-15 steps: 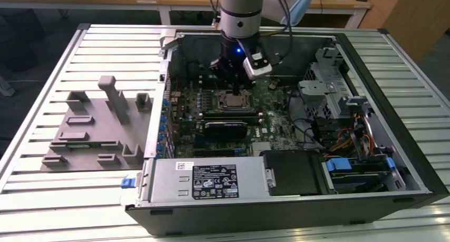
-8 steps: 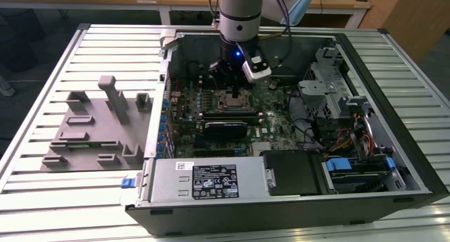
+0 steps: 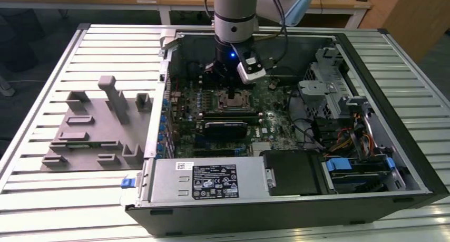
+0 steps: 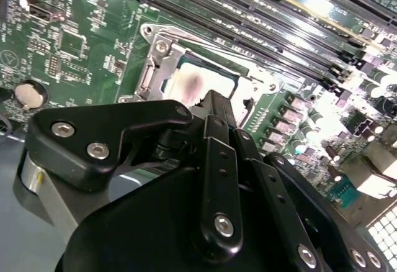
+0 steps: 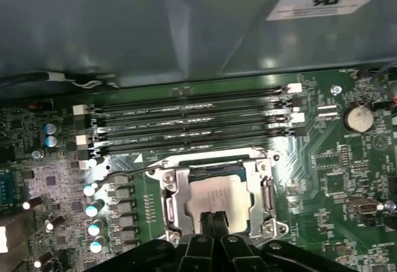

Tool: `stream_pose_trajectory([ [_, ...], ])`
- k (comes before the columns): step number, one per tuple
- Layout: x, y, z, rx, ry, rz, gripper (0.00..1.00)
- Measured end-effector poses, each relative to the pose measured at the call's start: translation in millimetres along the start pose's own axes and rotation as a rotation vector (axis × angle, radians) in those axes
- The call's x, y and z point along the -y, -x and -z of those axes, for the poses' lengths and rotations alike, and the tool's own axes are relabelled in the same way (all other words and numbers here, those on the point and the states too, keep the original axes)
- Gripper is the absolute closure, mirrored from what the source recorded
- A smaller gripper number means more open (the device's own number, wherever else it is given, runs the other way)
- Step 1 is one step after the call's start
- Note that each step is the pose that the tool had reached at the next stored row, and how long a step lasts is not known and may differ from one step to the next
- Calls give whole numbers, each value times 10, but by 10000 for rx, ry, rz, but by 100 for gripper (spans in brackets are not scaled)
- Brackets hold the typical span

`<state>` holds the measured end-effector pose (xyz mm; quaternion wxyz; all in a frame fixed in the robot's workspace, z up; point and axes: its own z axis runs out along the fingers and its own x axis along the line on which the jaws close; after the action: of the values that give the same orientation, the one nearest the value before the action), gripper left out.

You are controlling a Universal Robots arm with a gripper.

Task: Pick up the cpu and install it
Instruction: 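Close the cpu cover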

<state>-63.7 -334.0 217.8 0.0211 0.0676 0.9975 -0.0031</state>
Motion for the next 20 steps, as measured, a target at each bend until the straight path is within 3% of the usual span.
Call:
stream_pose_trajectory([
  [4, 8, -59, -16, 1, -2, -2, 89],
  [13, 12, -93, -31, -1, 10, -1, 89],
  [18, 13, -100, -75, -23, 174, 13, 89],
  [20, 13, -103, -87, -25, 200, 18, 89],
])
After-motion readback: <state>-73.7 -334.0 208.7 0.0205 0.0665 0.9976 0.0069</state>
